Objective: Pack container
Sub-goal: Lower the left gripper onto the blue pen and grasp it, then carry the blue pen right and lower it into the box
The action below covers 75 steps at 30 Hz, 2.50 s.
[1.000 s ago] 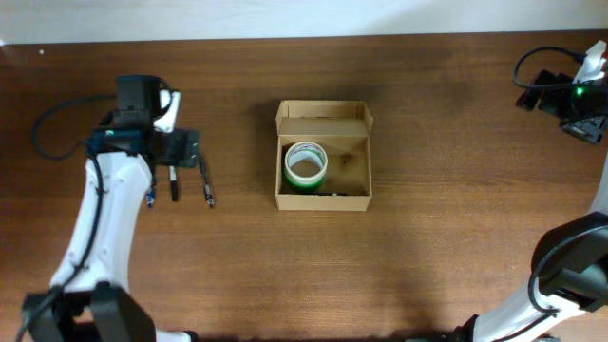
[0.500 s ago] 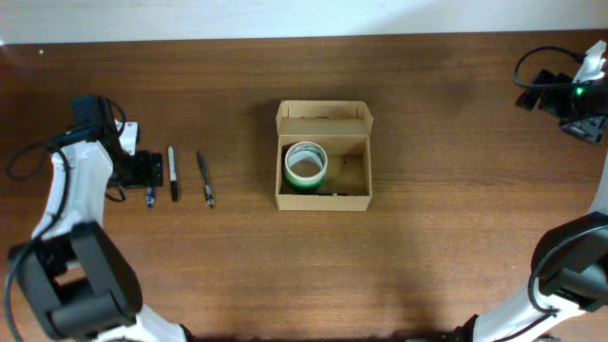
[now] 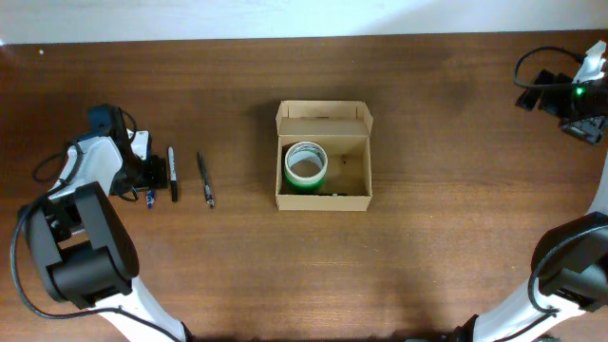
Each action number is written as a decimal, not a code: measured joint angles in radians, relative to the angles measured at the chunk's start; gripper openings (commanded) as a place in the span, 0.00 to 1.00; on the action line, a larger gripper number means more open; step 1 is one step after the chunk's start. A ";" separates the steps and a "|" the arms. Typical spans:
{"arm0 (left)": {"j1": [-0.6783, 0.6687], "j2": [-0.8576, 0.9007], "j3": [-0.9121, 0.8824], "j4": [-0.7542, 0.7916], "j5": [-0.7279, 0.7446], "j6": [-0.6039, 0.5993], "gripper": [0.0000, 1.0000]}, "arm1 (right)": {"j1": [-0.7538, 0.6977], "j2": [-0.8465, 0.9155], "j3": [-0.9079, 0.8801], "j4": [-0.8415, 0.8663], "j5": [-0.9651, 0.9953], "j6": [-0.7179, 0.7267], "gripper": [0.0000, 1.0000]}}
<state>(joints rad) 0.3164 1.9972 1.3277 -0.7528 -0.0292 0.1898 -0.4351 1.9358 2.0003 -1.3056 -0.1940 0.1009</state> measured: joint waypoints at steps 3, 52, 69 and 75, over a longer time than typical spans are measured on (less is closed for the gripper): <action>0.000 0.014 0.000 0.026 0.018 -0.009 0.44 | 0.000 0.000 0.000 0.000 0.000 0.002 0.99; -0.748 -0.027 1.038 -0.695 0.162 0.544 0.01 | 0.000 0.000 0.000 0.000 -0.004 0.000 1.00; -0.877 0.198 0.877 -0.780 0.130 0.671 0.01 | 0.000 0.000 0.000 0.000 -0.007 0.001 0.99; -0.932 0.201 0.740 -0.716 0.130 0.658 0.01 | 0.000 0.000 0.000 0.000 -0.007 0.000 0.99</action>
<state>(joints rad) -0.6151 2.1979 2.0674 -1.4685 0.1005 0.8482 -0.4351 1.9358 2.0003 -1.3056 -0.2012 0.1013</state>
